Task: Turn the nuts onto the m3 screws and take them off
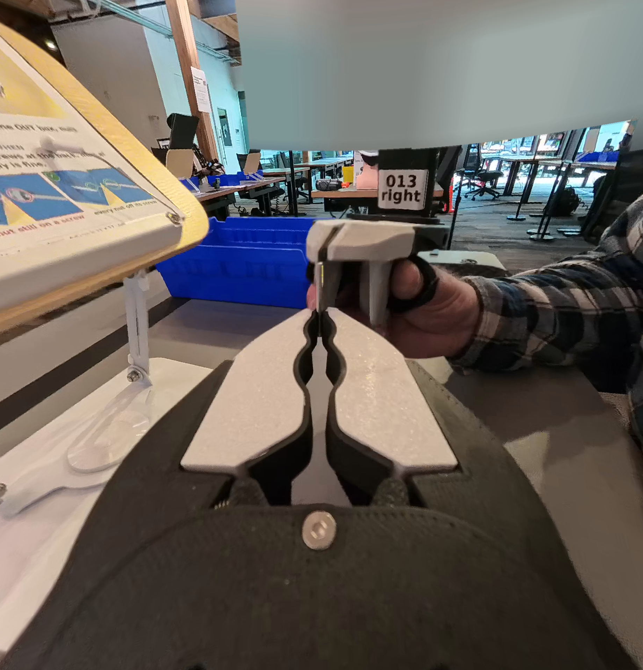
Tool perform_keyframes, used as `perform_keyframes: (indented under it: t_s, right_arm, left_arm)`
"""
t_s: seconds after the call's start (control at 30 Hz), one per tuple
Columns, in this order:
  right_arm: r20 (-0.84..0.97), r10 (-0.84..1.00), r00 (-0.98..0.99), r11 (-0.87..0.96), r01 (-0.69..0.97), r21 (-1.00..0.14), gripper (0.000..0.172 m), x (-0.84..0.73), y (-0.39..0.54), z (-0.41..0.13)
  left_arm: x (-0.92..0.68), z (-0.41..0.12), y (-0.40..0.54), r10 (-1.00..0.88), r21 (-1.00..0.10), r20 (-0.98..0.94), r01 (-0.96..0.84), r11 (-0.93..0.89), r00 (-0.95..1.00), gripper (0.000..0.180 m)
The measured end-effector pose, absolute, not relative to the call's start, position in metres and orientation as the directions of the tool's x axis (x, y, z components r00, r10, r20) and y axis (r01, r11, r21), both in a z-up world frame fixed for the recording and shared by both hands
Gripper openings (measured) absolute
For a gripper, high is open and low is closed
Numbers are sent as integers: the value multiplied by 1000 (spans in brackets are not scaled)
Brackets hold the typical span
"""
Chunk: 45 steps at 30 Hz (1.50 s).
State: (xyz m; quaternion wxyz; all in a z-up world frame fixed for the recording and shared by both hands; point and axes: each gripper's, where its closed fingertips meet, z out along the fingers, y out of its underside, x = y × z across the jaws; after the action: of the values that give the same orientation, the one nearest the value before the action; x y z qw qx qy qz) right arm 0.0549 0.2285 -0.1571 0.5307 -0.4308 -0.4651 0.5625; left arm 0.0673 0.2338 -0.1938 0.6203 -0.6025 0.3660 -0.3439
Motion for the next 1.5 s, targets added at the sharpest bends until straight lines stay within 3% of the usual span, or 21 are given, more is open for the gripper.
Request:
perform_keyframes:
  t_s: [0.5,0.67,0.77,0.93,1.27,1.5]
  right_arm:
    - [62,986,156,88,-165,-982,2,129,290,-137]
    - [72,940,334,0,213,-977,7,145,334,-193]
    - [50,942,331,-107,439,-892,14,147,339,-242]
    - [78,945,319,-155,644,-749,18,137,338,-307]
    - [72,919,388,-246,707,-663,22,135,361,-338]
    - [37,919,394,-276,705,-653,6,135,360,-340]
  left_arm:
    - [30,-204,257,-822,-999,-34,-52,6,569,1]
    - [34,-221,265,-809,-996,-22,-78,-30,588,1]
    - [35,-228,270,-803,-993,-42,-111,-31,595,1]
    - [34,-240,279,-798,-983,-99,-185,-16,595,1]
    - [33,-239,277,-811,-987,-71,-159,-28,581,1]
    - [36,-242,277,-818,-986,-67,-164,-34,571,1]
